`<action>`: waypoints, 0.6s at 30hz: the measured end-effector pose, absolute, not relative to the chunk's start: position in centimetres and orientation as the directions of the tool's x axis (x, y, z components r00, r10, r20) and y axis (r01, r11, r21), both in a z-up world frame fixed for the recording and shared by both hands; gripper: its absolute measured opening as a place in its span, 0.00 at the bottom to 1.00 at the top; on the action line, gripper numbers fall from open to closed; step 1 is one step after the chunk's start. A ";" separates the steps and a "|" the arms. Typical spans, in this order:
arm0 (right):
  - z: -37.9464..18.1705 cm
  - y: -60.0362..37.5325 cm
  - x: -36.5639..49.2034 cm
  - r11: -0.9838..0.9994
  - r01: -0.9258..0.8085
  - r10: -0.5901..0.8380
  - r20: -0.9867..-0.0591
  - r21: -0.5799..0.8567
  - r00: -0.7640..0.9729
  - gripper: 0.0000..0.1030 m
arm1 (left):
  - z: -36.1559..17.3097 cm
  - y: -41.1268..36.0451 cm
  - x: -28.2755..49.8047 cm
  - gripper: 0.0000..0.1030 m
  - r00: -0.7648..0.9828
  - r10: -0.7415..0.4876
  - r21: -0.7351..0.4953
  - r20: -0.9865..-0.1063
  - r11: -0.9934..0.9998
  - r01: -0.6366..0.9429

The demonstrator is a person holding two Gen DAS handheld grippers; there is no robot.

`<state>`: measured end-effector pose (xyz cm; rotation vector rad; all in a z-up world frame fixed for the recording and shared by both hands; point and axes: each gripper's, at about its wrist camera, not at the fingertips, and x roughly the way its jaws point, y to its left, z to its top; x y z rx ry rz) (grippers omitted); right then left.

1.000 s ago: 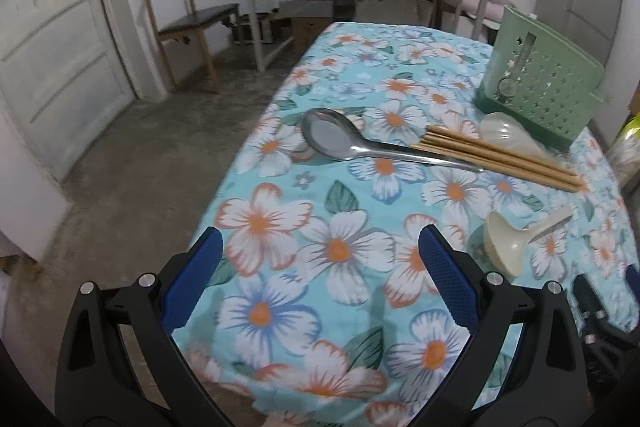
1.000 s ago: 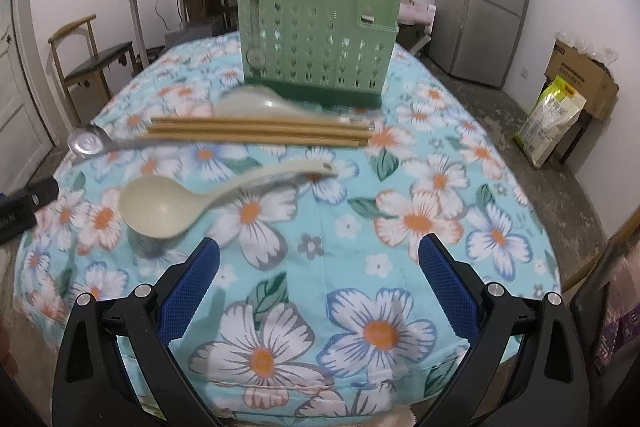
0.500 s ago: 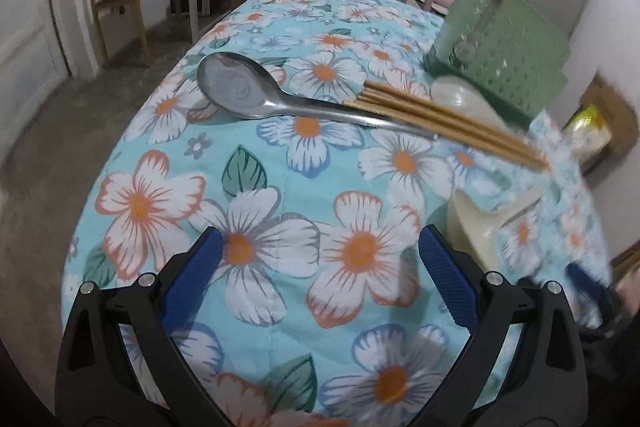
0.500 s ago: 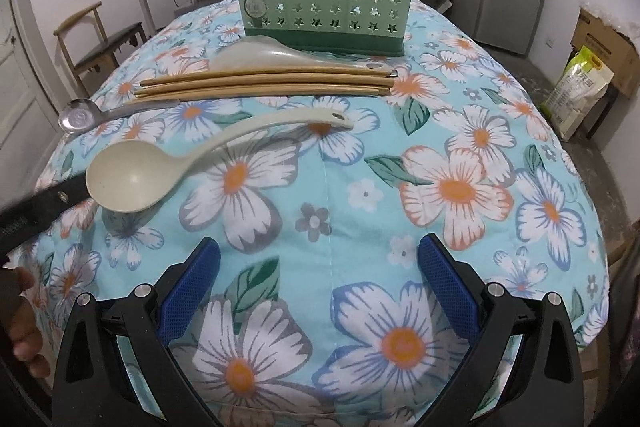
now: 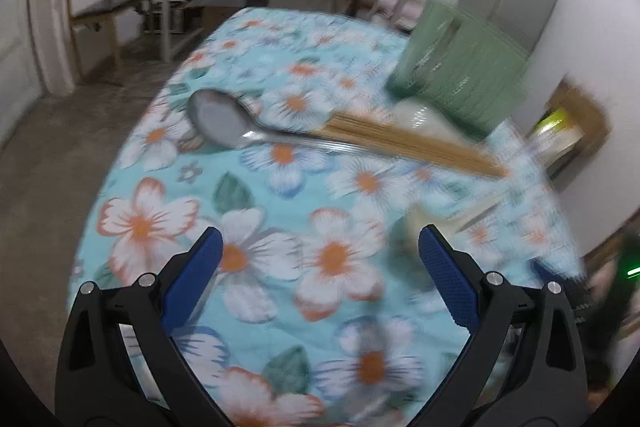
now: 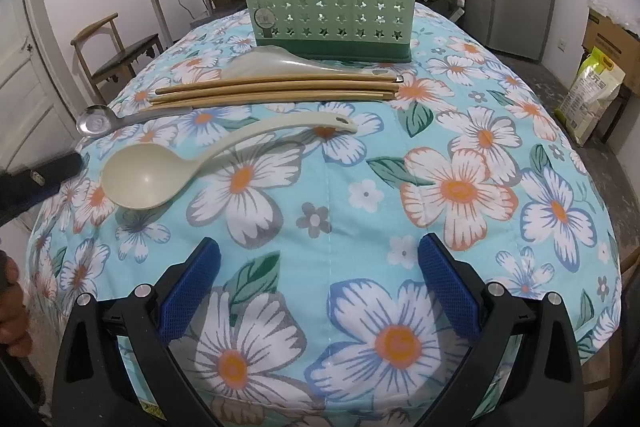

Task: Organize utensils
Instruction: 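Reach the left tool to the beige plastic ladle and grasp its handle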

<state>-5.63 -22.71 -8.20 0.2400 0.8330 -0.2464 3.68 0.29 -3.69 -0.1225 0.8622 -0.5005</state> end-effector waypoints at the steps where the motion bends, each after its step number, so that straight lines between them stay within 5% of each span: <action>1: -8.2 -22.7 -5.7 0.945 0.306 -0.120 -0.751 0.113 0.650 0.94 | -3.5 0.3 3.7 0.91 0.527 -0.512 -0.347 -0.678 0.856 0.384; 7: -8.3 -22.7 -5.8 0.947 0.301 -0.120 -0.746 0.111 0.654 0.94 | -4.4 -1.7 4.6 0.54 0.364 -0.666 -0.537 -0.652 0.743 0.398; 18: -8.3 -22.7 -5.7 0.949 0.295 -0.119 -0.744 0.109 0.657 0.94 | -8.3 -3.8 6.3 0.18 0.220 -0.713 -0.655 -0.666 0.700 0.285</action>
